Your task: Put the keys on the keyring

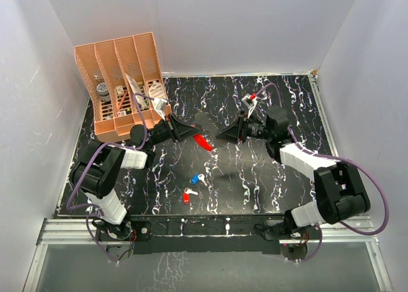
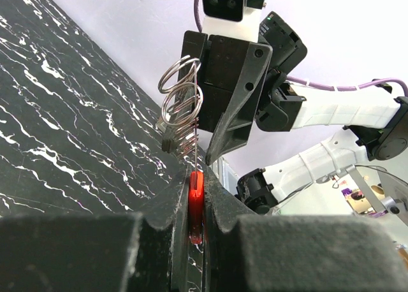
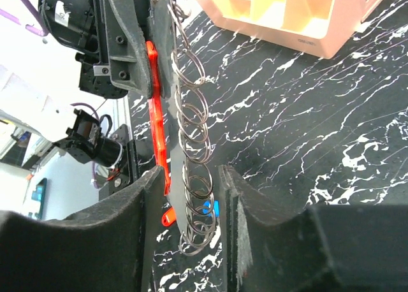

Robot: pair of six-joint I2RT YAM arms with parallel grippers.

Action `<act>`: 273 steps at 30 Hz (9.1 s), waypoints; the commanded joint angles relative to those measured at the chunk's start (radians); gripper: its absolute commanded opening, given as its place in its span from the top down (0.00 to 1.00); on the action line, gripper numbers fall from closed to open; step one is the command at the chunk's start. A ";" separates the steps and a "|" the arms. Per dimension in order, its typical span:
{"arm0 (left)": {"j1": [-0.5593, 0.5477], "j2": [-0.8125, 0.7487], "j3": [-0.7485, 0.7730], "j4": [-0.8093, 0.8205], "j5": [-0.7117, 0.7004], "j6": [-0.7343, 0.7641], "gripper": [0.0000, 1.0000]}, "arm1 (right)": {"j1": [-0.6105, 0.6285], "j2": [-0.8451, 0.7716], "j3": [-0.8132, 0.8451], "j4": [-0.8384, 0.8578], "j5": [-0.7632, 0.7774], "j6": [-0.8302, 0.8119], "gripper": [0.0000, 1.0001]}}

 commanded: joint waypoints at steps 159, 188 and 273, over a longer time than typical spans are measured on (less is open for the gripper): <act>-0.465 -0.196 -0.252 -0.774 -0.759 0.926 0.78 | -0.062 0.023 -0.038 0.166 0.271 0.007 1.00; -0.465 -0.463 -0.212 -0.767 -0.710 1.040 1.00 | -0.057 -0.077 -0.057 0.071 0.235 0.014 1.00; -0.547 -0.417 -0.090 -0.752 -0.883 1.608 1.00 | 0.320 -0.044 0.180 -0.410 0.819 0.068 1.00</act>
